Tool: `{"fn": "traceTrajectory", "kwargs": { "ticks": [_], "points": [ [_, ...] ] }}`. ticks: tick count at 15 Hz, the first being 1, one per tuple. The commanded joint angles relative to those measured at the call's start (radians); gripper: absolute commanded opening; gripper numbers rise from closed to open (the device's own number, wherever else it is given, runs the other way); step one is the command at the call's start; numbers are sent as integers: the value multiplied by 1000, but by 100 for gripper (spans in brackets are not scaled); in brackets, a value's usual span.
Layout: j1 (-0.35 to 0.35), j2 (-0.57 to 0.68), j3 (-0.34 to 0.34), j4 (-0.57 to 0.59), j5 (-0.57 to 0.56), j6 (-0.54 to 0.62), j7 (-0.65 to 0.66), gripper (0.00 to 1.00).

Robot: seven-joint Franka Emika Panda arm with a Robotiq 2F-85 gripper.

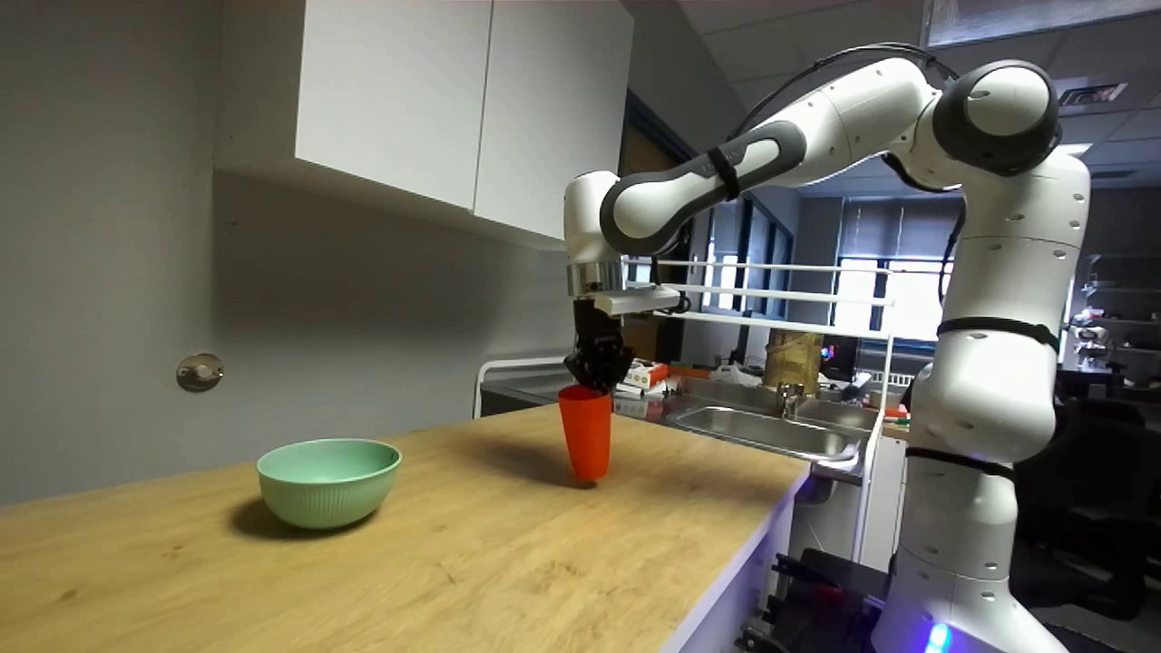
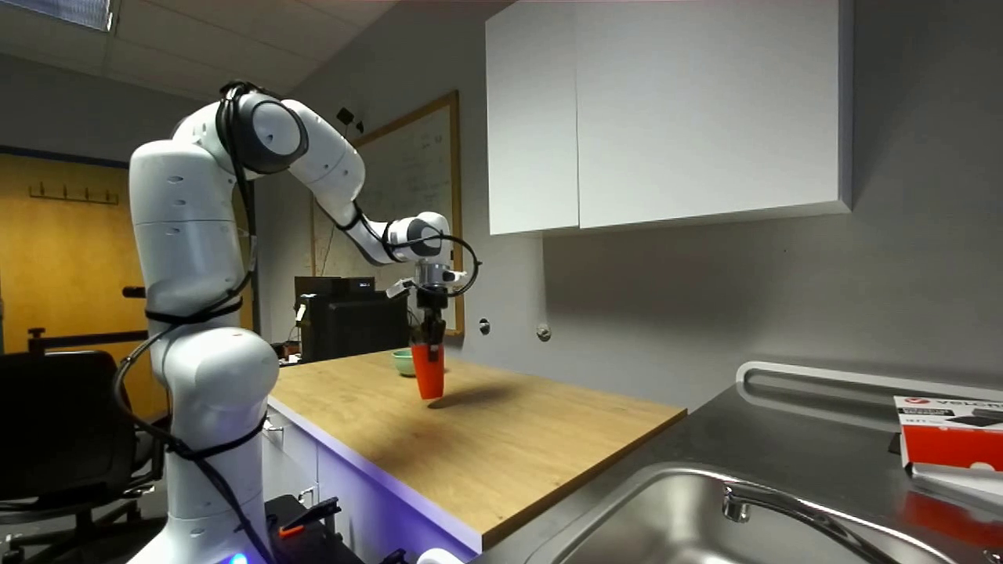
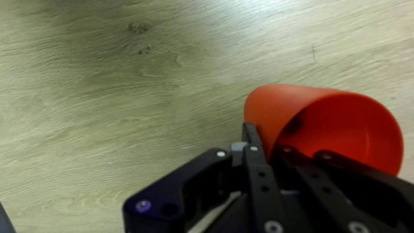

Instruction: Pour the contents in the orange cup into the bowl

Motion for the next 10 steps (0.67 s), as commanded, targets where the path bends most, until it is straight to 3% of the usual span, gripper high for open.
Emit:
{"fn": "traceTrajectory", "kwargs": {
  "ticks": [1,6,10],
  "points": [
    [6,46,-2,116,-25,-53,108,1],
    [30,131,6,273,-96,-90,269,1],
    [91,234,18,427,-161,-177,364,1]
  ]
}}
